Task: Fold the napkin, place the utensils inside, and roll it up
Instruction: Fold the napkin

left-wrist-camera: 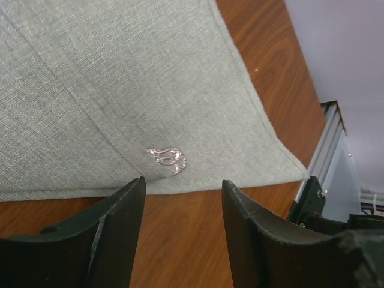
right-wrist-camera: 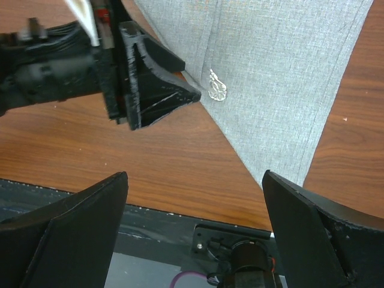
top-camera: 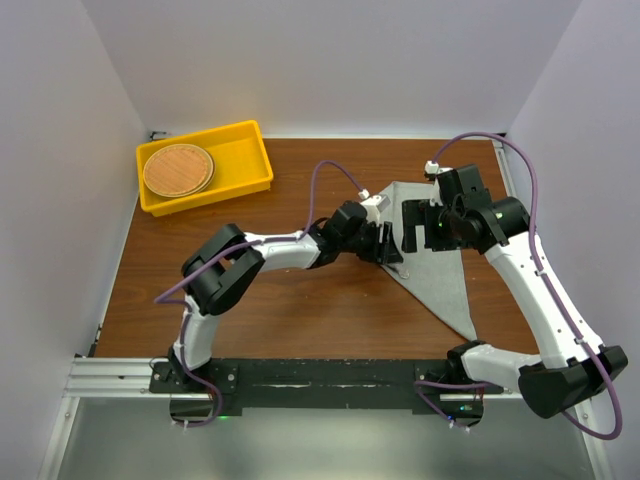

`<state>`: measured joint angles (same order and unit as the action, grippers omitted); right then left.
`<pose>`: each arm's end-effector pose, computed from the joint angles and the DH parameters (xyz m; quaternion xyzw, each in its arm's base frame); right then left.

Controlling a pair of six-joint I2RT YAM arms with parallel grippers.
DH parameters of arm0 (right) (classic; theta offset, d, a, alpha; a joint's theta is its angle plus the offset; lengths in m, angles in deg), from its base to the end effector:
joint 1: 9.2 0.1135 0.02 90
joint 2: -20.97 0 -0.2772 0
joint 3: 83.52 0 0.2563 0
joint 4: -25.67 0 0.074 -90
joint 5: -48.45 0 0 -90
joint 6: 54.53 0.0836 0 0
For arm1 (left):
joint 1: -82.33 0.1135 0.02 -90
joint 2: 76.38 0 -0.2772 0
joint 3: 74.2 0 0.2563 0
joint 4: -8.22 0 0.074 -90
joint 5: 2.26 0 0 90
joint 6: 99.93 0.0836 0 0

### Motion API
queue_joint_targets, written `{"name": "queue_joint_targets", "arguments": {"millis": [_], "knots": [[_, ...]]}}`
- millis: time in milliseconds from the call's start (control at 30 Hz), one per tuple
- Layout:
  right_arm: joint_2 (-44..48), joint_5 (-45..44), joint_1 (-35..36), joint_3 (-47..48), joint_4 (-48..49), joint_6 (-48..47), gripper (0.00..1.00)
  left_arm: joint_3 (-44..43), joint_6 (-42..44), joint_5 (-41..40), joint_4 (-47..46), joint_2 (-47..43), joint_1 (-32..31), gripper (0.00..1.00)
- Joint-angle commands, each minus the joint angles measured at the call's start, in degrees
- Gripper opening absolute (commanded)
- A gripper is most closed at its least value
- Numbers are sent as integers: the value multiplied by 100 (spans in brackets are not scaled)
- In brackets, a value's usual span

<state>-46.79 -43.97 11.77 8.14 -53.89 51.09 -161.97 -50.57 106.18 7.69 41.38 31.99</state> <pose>0.2237 0.0820 0.3438 -0.0384 0.9545 0.0735 0.2866 0.3017 -0.4053 0.1553 0.1526 0.8426 -0.4518 0.2501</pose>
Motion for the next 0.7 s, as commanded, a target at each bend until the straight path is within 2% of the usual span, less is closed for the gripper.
{"name": "queue_joint_targets", "arguments": {"millis": [0,133,300,500,667], "knots": [[9,-92,-5,150,36,152,98,41,84,160,-527,-604,138,57],[-61,-66,-5,106,10,196,98,32,-198,536,-615,-386,288,36],[-79,-40,-5,106,-16,205,98,-143,-584,950,-921,238,297,21],[-61,-5,3,54,-34,196,98,75,-1042,1311,-1475,757,280,16],[-140,100,3,-78,63,170,98,243,-762,1224,-1249,644,289,15]]}}
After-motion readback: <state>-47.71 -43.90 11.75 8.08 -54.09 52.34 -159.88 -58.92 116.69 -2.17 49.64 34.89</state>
